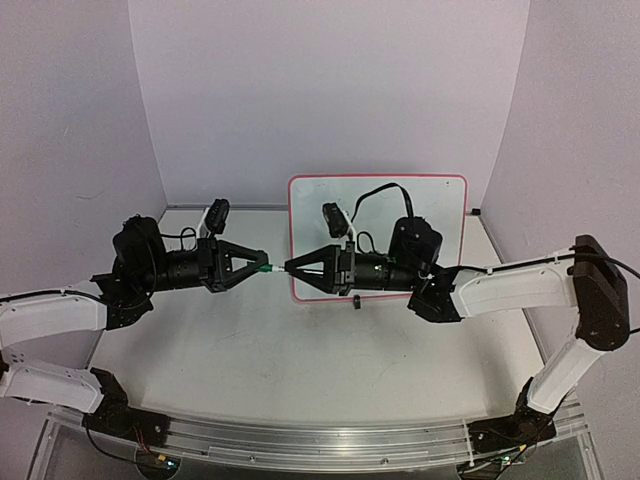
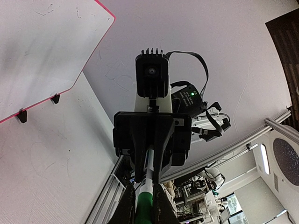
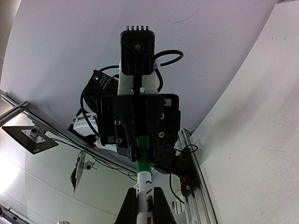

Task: Write a sentence on the whiteboard
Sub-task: Open the pen cap from the whiteboard marker, then place the pen cap at the center of the board.

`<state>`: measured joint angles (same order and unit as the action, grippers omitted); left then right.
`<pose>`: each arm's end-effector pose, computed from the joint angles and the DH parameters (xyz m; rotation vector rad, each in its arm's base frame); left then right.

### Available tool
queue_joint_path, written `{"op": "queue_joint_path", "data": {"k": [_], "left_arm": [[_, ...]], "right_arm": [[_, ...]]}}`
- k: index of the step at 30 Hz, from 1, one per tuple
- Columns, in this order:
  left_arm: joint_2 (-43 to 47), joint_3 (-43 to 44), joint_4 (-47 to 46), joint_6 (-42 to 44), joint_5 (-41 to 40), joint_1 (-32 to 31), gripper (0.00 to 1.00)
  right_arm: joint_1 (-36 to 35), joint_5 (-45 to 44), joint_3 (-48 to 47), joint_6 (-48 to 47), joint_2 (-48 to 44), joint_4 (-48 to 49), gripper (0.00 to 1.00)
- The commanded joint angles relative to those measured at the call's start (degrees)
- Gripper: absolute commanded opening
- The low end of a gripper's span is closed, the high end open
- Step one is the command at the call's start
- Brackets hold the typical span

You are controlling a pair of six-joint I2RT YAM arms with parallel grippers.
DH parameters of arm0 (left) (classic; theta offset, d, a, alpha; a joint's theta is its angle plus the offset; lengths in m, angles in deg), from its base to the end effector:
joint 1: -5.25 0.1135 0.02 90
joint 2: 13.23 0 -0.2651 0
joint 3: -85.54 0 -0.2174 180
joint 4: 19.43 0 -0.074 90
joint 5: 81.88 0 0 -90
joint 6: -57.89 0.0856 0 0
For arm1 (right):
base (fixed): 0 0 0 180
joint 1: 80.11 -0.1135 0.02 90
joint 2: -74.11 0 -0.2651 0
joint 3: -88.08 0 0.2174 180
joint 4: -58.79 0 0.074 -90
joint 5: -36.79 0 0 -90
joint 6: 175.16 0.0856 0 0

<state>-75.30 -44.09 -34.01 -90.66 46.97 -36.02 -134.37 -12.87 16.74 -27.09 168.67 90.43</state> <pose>0.1519 -0.2047 0.3107 0.3800 1.8340 -1.8115 0.1762 0.3397 0.3124 -0.6693 1.7295 1.9916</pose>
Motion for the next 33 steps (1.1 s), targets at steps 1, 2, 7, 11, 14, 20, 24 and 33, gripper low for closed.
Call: {"op": "queue_joint_path", "data": {"k": [1,2,7,11,14,20,24,33], "left_arm": [[1.87,0.36,1.00,1.11,-1.48,-0.22,0.00],[2.71,0.37,1.44,1.32,-2.21,-0.21,0.00],[8.31,1.63,7.24,3.85,-6.51,1.08,0.00],[11.94,2.60,10.64,4.36,-7.03,3.75,0.00],[11.78,3.56,13.89,5.70,-6.38,3.93,0.00],[8.18,3.43,19.04,8.50,-6.72,3.90,0.00],[2.51,5.87,31.03,12.01,-10.48,3.91,0.00],[-9.46,5.01,33.92,14.21,-10.05,3.83,0.00]], "right_arm": [[0.03,-1.96,1.48,0.81,-0.65,6.97,0.00],[0.11,-2.12,2.19,1.07,-0.80,7.61,0.00],[1.86,-2.53,6.81,1.69,-3.04,10.03,0.00],[3.26,-2.72,10.34,1.17,-5.72,10.43,0.00],[3.72,-2.56,11.68,0.88,-6.93,10.52,0.00],[3.92,-2.05,12.16,0.30,-8.49,10.62,0.00],[4.27,-2.64,12.98,0.54,-8.78,10.55,0.00],[4.31,-7.13,14.34,-3.74,-10.97,3.91,0.00]]}}
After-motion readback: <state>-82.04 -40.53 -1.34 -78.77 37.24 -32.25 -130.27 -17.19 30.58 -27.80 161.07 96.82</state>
